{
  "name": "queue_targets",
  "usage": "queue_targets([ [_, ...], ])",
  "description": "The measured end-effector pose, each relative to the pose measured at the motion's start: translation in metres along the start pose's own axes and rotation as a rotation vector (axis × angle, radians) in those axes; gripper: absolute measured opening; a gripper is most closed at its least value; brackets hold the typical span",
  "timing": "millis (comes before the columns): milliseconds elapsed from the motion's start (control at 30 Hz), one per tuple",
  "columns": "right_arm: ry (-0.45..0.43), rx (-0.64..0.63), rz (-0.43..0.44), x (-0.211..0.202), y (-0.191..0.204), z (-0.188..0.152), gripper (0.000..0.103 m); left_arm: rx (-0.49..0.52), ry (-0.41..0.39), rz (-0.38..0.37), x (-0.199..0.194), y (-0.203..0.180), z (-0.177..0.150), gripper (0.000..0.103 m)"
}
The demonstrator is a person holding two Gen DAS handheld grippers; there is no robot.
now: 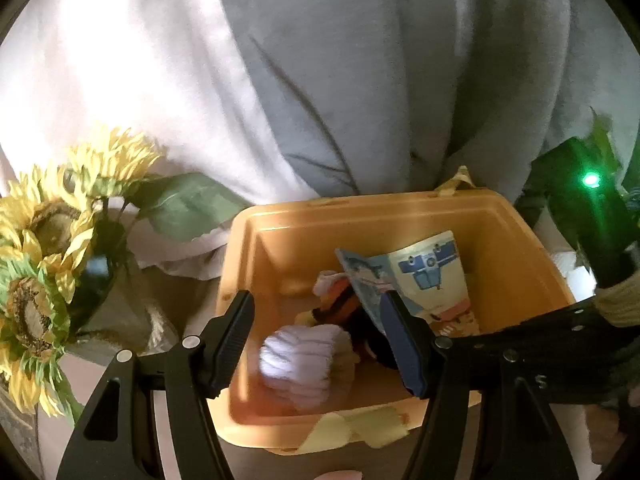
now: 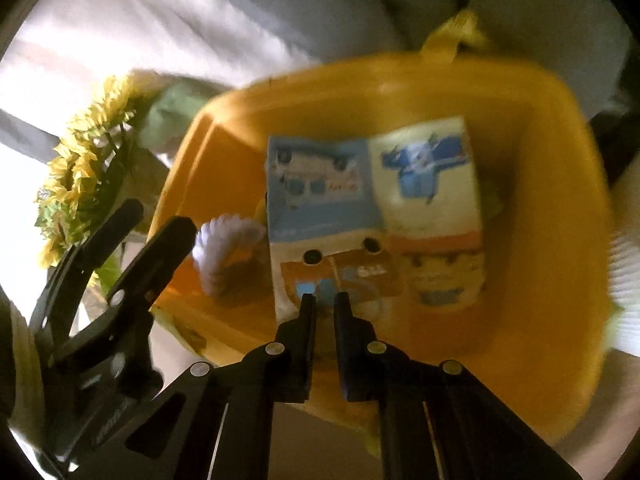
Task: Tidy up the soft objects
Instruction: 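Move both tools back toward the pink sponge and white tissue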
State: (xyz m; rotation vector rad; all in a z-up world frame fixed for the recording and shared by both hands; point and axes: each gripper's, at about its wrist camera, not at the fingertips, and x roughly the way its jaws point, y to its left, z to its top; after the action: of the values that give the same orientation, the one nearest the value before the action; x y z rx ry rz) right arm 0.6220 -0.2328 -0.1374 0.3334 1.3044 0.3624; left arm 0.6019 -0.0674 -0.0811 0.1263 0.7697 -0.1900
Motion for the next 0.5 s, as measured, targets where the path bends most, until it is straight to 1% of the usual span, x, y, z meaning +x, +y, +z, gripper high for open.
queue_targets([
  [167,0.082,0.016,0.0,0.029,0.003,0.012,0.011,-0.031,0.031,0.014,0.006,0.012,-0.001,0.065],
  [267,0.074,0.018,-0.013,0.034,0.004,0.013,0.011,-0.026,0.034,0.021,0.005,0.012,-0.002,0.065],
  [333,0.045,0.011,-0.02,0.031,0.007,0.011,0.011,-0.027,0.032,0.016,0.002,0.012,-0.003,0.065],
  [367,0.009,-0.002,-0.029,0.025,0.01,0.007,0.011,-0.026,0.03,0.016,0.0,0.012,-0.004,0.065],
  [500,-0.088,-0.024,-0.054,0.004,0.02,-0.006,0.011,-0.015,0.02,0.012,-0.009,0.01,-0.004,0.065],
])
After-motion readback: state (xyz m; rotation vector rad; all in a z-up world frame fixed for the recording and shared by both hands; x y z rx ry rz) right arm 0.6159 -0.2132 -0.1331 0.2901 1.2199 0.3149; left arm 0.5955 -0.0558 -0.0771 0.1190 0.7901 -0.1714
